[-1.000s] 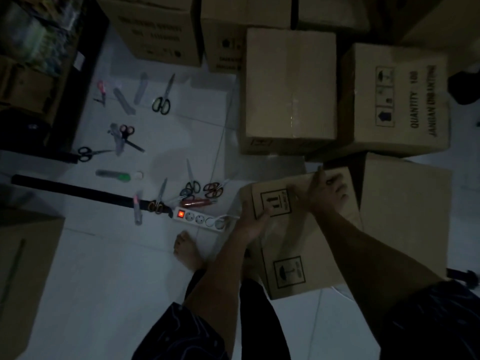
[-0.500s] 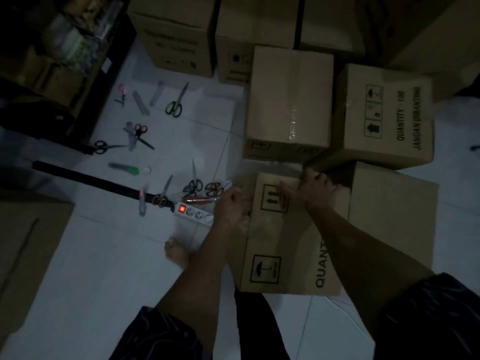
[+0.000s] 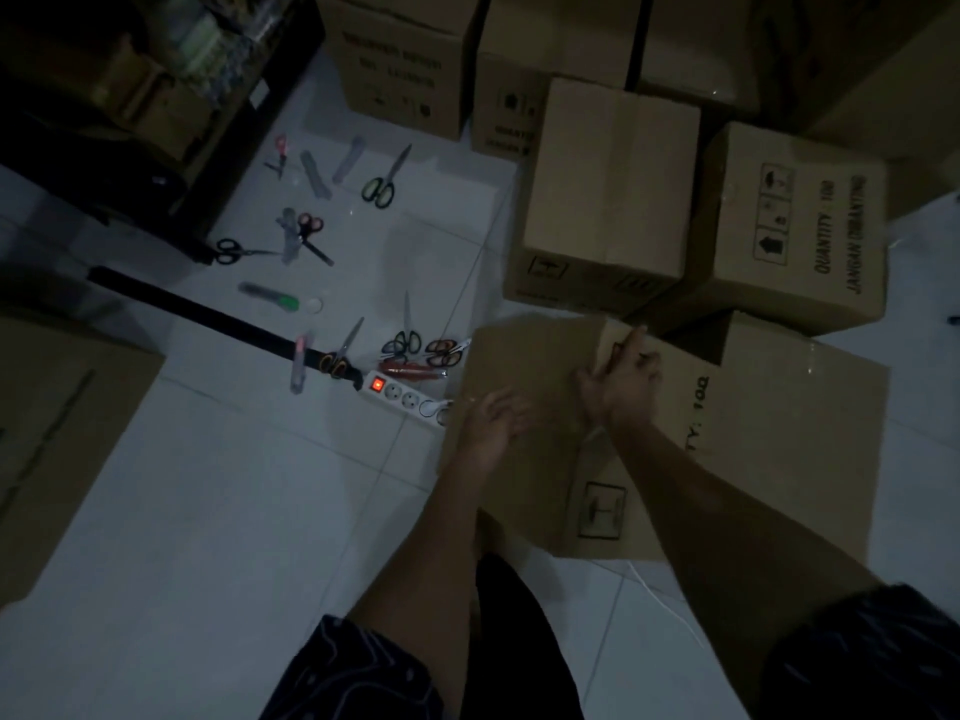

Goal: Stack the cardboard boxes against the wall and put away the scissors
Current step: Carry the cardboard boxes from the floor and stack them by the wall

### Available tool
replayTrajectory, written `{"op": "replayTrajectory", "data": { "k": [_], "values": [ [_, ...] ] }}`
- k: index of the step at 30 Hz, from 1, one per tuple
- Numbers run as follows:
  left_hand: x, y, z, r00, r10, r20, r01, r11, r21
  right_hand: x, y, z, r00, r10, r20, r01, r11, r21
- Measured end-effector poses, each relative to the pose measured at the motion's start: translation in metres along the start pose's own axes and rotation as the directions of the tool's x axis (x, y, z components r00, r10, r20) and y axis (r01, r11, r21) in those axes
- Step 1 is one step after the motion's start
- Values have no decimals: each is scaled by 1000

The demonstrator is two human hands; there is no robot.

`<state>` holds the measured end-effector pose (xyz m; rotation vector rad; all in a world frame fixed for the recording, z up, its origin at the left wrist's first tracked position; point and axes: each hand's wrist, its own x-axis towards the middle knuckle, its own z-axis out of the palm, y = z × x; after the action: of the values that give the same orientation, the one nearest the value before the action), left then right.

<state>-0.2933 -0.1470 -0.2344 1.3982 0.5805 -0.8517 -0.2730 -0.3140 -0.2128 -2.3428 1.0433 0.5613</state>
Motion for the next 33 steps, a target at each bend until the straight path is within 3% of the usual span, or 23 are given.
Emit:
{"op": "replayTrajectory", "data": {
  "k": [2, 4, 5, 7, 11, 16, 20, 23, 29, 33],
  "values": [
    [3, -17, -24, 989, 8, -149, 17, 986, 167, 14, 19, -6, 998, -57, 0, 57, 998, 10],
    [2, -39, -50, 966, 84, -244, 31, 901, 432, 21, 31, -7, 992, -125, -7, 125, 991, 38],
    [5, -53, -63, 959, 91, -267, 48, 880, 472, 23, 34, -7, 986, -167, -2, 167, 985, 32],
    [7, -81, -86, 946, 1, -324, 147, 890, 431, 27, 43, -5, 981, -188, 43, 187, 982, 20],
    [10, -140, -109, 902, -185, -389, 306, 911, 275, 49, 78, -2, 990, -113, 82, 96, 979, 179],
    [11, -162, -94, 922, -62, -383, 167, 954, 248, 68, 99, -5, 986, -58, 155, 1, 937, 348],
    [-3, -154, -86, 893, 33, -448, 142, 926, 351, 71, 107, -8, 978, -76, 196, -16, 903, 429],
    [-38, -148, -86, 868, 48, -495, 99, 958, 267, 59, 97, -26, 969, -128, 212, 16, 886, 464],
    [-125, -105, -101, 924, -23, -382, 73, 990, 117, 11, 50, -59, 922, -270, 277, 116, 876, 468],
    [-196, -87, -119, 904, -11, -427, 1, 1000, -22, -39, 17, -77, 866, -363, 343, 161, 853, 496]
  ]
}}
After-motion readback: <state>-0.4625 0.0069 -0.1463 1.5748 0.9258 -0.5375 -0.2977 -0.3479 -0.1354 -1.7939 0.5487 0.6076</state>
